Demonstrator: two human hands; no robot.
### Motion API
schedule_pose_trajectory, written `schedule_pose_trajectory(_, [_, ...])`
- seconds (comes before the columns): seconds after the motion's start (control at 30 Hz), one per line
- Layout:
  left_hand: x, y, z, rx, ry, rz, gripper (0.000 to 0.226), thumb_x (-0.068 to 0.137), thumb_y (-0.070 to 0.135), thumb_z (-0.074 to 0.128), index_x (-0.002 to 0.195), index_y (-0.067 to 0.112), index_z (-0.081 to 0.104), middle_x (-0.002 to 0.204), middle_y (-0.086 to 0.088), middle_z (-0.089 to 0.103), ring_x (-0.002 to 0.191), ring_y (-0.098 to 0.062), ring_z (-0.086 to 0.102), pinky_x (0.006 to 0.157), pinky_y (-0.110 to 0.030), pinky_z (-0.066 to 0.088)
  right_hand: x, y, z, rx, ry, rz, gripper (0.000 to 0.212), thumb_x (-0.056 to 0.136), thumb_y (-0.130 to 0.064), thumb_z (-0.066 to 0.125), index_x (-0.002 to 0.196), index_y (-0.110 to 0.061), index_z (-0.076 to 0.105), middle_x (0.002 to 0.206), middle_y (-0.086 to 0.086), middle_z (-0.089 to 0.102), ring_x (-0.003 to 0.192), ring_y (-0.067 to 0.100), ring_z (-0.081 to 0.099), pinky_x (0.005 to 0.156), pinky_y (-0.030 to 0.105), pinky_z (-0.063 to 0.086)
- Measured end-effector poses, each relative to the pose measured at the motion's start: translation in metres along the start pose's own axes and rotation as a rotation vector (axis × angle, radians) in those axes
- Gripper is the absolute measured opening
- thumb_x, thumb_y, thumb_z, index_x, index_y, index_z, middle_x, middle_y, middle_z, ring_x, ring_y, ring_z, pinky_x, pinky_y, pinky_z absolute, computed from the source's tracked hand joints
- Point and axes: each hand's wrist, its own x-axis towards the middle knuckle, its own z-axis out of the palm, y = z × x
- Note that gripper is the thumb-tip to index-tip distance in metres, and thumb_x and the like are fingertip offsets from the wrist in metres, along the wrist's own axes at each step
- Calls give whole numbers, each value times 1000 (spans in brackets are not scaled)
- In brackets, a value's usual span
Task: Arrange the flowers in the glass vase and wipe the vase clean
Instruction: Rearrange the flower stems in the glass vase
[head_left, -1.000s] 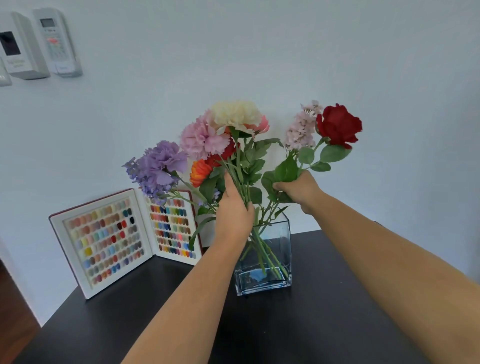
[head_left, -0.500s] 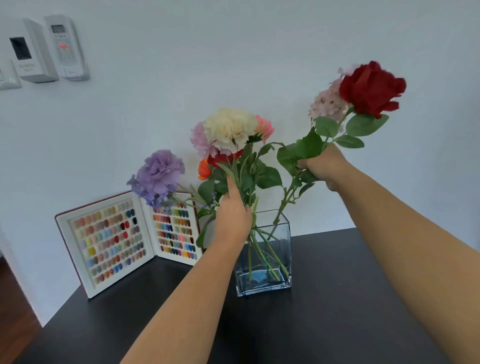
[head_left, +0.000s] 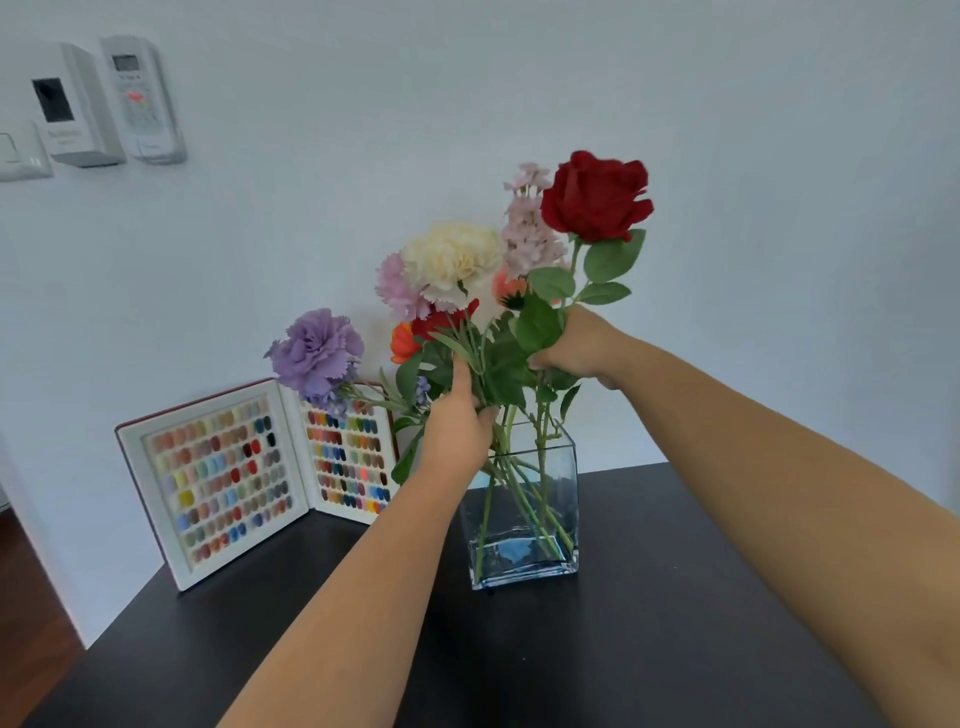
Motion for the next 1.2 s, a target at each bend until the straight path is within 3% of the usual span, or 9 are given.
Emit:
schedule_pose_trajectory(0.1, [3,1,-3,-10,-25,23,81,96,15,57,156,19,3,84,-7,65,74,-20,62,62,-26,43,4,10,11,-68,-36,67,48,72,-9,81,114,-4,59,108,14,66,100,31,62,92,44,52])
schedule_pose_trajectory(0.43, [10,18,7,54,-60,161,80,98,15,55,156,26,1,79,-10,70,72,-22,65,70,-31,54,0,45,30,-10,-27,173,45,72,-11,82,107,-3,55,104,14,65,99,33,63,86,45,55])
schedule_pose_trajectory(0.6, [12,25,20,-8,3,163,72,96,15,58,154,29,18,79,-7,69,72,-20,63,71,-29,51,-8,65,33,214,71,137,88,70,-14,83,138,-15,26,120,8,55,107,27,57,93,42,51])
schedule_pose_trajectory(0.73, [13,28,26,26,31,186,54,95,14,60,146,15,43,103,-13,65,94,-26,61,80,-28,44,-13,74,24,368,111,149,85,72,-17,80,139,-14,28,119,7,59,101,20,61,78,30,50])
schedule_pose_trajectory(0.8, [12,31,27,63,-9,219,47,95,10,58,142,10,49,106,-16,59,99,-30,59,79,-27,41,-14,74,20,365,97,159,90,69,-27,82,142,-16,29,118,2,58,105,19,60,84,32,49])
schedule_pose_trajectory(0.9, [7,32,26,54,-68,267,48,95,3,54,142,10,50,96,-12,51,89,-26,54,67,-18,29,-14,71,23,320,58,155,95,62,-42,83,140,-17,34,124,0,57,115,22,56,97,36,45])
schedule_pose_trajectory(1.0, [3,29,18,14,-113,244,51,94,-5,46,142,12,49,98,-14,58,85,-21,52,68,-18,34,-12,68,31,291,111,134,89,62,-39,85,136,-16,41,125,5,61,116,26,57,101,44,46])
schedule_pose_trajectory(1.1, [-2,24,8,-50,-155,140,57,93,-6,41,144,19,46,115,-11,66,99,-21,64,80,-18,43,-15,65,38,245,190,125,86,63,-39,85,133,-15,42,123,6,62,111,26,60,98,44,48])
schedule_pose_trajectory(1.2, [-8,17,1,-5,-184,136,62,92,-4,41,147,26,41,126,-12,64,112,-19,62,83,-16,42,-19,60,45,156,197,117,96,56,-45,88,132,-13,40,125,8,60,114,28,58,98,44,48])
